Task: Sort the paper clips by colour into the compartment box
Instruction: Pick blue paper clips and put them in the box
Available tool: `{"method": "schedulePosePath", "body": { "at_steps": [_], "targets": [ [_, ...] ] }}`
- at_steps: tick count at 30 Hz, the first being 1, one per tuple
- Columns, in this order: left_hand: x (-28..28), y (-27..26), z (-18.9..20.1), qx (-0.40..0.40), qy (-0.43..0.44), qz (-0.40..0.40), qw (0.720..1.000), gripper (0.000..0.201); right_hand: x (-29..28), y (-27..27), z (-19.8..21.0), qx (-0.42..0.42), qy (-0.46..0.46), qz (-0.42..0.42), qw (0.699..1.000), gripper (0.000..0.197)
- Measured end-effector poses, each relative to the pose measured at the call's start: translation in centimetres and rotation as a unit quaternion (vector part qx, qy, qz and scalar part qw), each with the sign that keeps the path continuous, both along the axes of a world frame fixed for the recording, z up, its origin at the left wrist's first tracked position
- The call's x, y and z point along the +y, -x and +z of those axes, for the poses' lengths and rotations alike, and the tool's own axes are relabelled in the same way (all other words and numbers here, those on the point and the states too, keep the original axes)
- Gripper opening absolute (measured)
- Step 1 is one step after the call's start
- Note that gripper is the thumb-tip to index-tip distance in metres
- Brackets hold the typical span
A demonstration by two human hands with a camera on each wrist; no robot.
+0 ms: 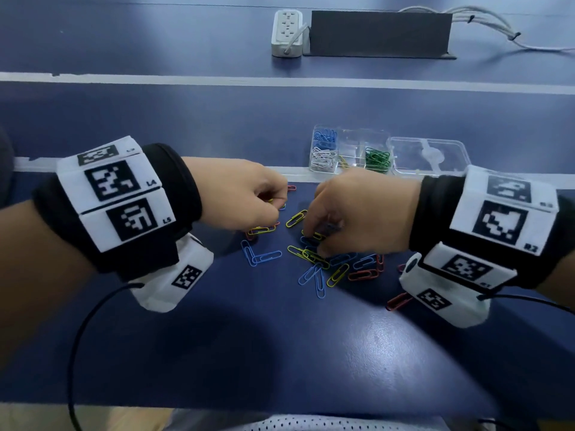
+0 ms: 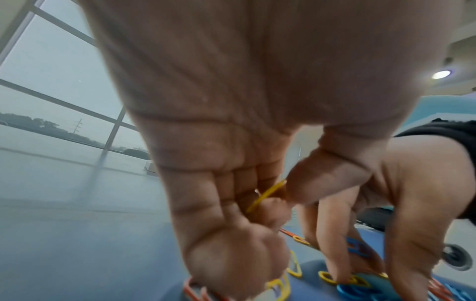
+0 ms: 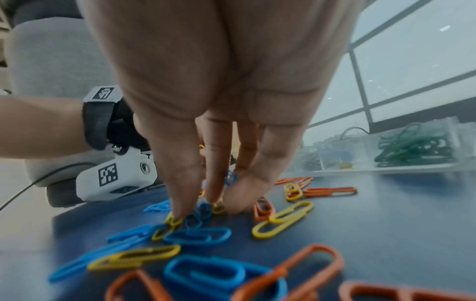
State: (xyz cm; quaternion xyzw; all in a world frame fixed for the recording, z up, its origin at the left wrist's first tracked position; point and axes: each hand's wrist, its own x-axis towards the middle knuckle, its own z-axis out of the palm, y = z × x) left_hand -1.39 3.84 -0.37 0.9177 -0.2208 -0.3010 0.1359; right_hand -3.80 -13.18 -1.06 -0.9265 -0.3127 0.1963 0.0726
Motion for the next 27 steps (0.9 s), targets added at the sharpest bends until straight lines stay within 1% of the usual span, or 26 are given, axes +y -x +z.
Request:
{"method": "schedulePosePath", "body": {
  "at_steps": [3,5,7,9,12,15,18,22,25,27],
  "targets": [
    [-0.2,0.5,-0.1,-0.015,-0.019,-0.030,0.999,0.020,0.2,0.0,0.0,-0.021,0.020,0.013,0.999,0.031],
    [-0.2,0.9,-0.3,-0.053,-0.055,-0.063,0.995,0.027,0.1,0.0,-0.1,-0.044,0.015,0.011,0.999,0.029],
    [-0.2,1.2,-0.6,-0.082,-0.085,-0.091,0.989,0.023,0.0,0.0,-0.1,-0.059,0.010,0.014,0.998,0.026],
    [-0.3,1.4,-0.8,-0.084,-0.103,-0.104,0.986,0.021,-0.1,0.0,-0.1,-0.055,0.010,0.016,0.998,0.025],
    [-0.4,1.5,-0.9,-0.103,-0.106,-0.125,0.981,0.014,0.0,0.2,-0.2,-0.041,0.002,0.012,0.999,0.019],
    [-0.3,1.7,-1.0,-0.106,-0.100,-0.123,0.982,0.010,-0.2,0.3,-0.3,-0.041,-0.005,0.006,0.999,0.014],
    [-0.4,1.7,-0.6,-0.080,-0.053,-0.087,0.992,0.012,-0.6,0.2,-0.2,-0.040,-0.010,-0.019,0.999,0.014],
    [-0.2,1.0,-0.5,-0.047,0.009,-0.031,0.998,0.014,-1.0,-0.1,0.1,0.014,-0.047,-0.092,0.995,0.006],
    [-0.1,0.5,-0.9,0.036,0.080,0.001,0.996,0.012,-1.1,-0.4,0.0,0.061,-0.079,-0.133,0.986,0.017],
    [0.0,0.3,-1.0,0.079,0.116,0.021,0.990,0.019,-1.1,-0.4,-0.1,0.074,-0.081,-0.144,0.983,0.026]
  ]
}}
